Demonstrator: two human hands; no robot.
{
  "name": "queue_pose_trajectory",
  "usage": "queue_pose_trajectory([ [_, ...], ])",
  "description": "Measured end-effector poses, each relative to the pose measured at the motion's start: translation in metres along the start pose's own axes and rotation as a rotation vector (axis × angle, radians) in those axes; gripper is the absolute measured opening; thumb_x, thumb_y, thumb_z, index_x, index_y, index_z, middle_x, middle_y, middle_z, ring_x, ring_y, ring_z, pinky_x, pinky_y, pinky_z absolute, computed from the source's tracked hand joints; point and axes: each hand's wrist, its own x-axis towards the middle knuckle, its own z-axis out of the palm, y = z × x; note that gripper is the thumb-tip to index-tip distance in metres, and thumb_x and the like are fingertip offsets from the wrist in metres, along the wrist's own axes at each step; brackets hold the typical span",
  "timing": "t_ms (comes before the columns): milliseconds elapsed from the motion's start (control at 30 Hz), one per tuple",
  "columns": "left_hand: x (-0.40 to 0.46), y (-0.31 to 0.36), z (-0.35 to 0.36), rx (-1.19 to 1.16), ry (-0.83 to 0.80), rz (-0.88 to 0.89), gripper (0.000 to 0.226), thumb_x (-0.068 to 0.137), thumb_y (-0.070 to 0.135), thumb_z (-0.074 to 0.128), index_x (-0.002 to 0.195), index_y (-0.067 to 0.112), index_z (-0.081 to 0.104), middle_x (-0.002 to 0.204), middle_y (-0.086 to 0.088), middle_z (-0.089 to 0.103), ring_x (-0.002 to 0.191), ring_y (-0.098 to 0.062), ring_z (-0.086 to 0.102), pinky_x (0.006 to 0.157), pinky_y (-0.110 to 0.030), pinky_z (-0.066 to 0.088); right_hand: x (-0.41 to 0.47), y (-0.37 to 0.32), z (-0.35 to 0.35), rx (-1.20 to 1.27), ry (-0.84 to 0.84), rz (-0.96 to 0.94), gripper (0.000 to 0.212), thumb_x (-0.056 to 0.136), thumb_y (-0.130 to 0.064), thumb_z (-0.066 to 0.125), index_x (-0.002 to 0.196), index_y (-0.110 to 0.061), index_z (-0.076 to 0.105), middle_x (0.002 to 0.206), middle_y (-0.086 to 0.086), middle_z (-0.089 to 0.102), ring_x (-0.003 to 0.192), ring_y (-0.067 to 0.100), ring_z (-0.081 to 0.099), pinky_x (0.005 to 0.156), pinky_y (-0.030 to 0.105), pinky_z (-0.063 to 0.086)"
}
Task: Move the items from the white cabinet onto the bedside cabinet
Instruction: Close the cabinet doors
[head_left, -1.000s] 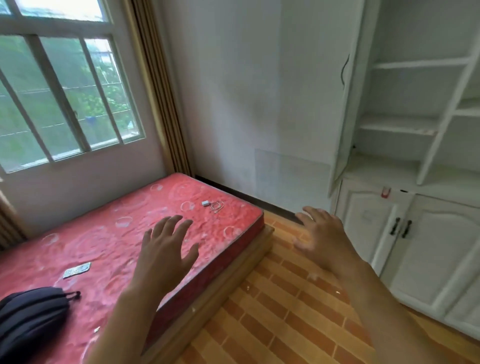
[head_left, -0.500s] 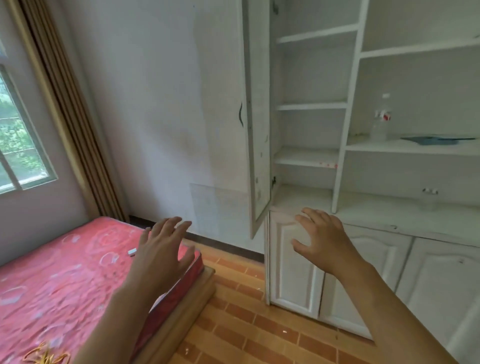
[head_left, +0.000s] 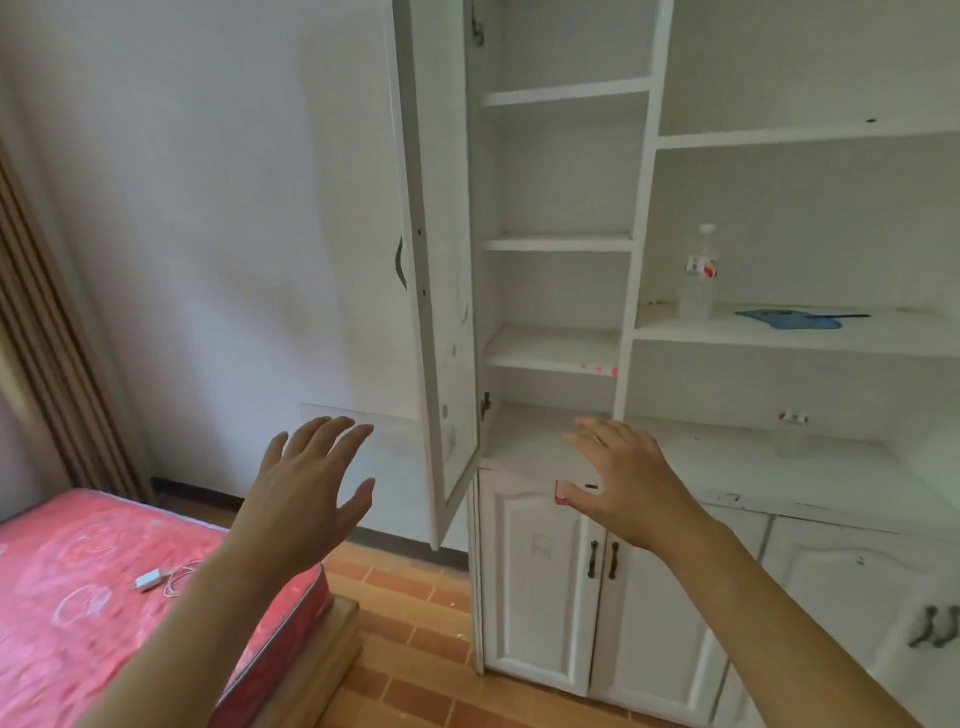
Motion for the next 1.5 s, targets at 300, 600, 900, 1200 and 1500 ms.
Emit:
queue_pose_trajectory([
  [300,0.125,-0.066,0.069,-0.073,0.041,0.074,0.072,0.095,0.065,0.039,0.157,0.029,0.033,0.153,0.003,0.049,0.144,-0.023,0.042,0.118,-0.054,0.036,0.123,0.003,0.015,0.011,0.056,-0.023,0.067,0.097,-0.058,0.051,0.158,-0.034,0.034,0.166,-0.011,0.027,0.152,0.009,0.019,0.123,0.032,0.006],
  [600,0.233,-0.124,0.125,-0.104,0.043,0.246,0.08,0.095,0.076,0.034,0.16,0.031,0.022,0.16,0.006,0.041,0.15,-0.022,0.036,0.123,-0.052,0.029,0.271,-0.057,0.007,-0.052,0.27,-0.242,0.074,0.1,-0.059,0.049,0.162,-0.028,0.023,0.168,-0.008,0.022,0.153,0.012,0.023,0.125,0.044,0.022],
  [900,0.272,-0.136,0.173,-0.141,0.076,0.457,0.094,0.089,0.075,0.049,0.163,0.029,0.015,0.159,0.007,0.04,0.146,-0.022,0.043,0.117,-0.05,0.039,0.321,-0.084,0.01,-0.161,0.411,-0.37,0.099,0.093,-0.061,0.065,0.165,-0.02,0.011,0.173,-0.002,0.008,0.147,0.02,0.035,0.117,0.045,0.035],
  [1200,0.3,-0.14,0.182,-0.086,0.145,0.52,0.09,0.091,0.08,0.038,0.16,0.023,0.025,0.159,0.003,0.042,0.147,-0.025,0.041,0.115,-0.055,0.04,0.355,-0.079,-0.02,-0.643,0.499,-0.46,0.075,0.098,-0.061,0.057,0.161,-0.029,0.033,0.172,0.012,0.013,0.157,0.035,0.016,0.118,0.06,0.029],
  [1500,0.306,-0.136,0.191,-0.06,0.215,0.577,0.089,0.094,0.079,0.038,0.16,0.021,0.026,0.16,0.001,0.04,0.149,-0.025,0.037,0.118,-0.053,0.023,0.369,-0.057,-0.029,-0.751,0.593,-0.607,0.062,0.103,-0.055,0.055,0.157,-0.028,0.041,0.168,0.008,0.026,0.156,0.033,0.023,0.116,0.064,0.03],
])
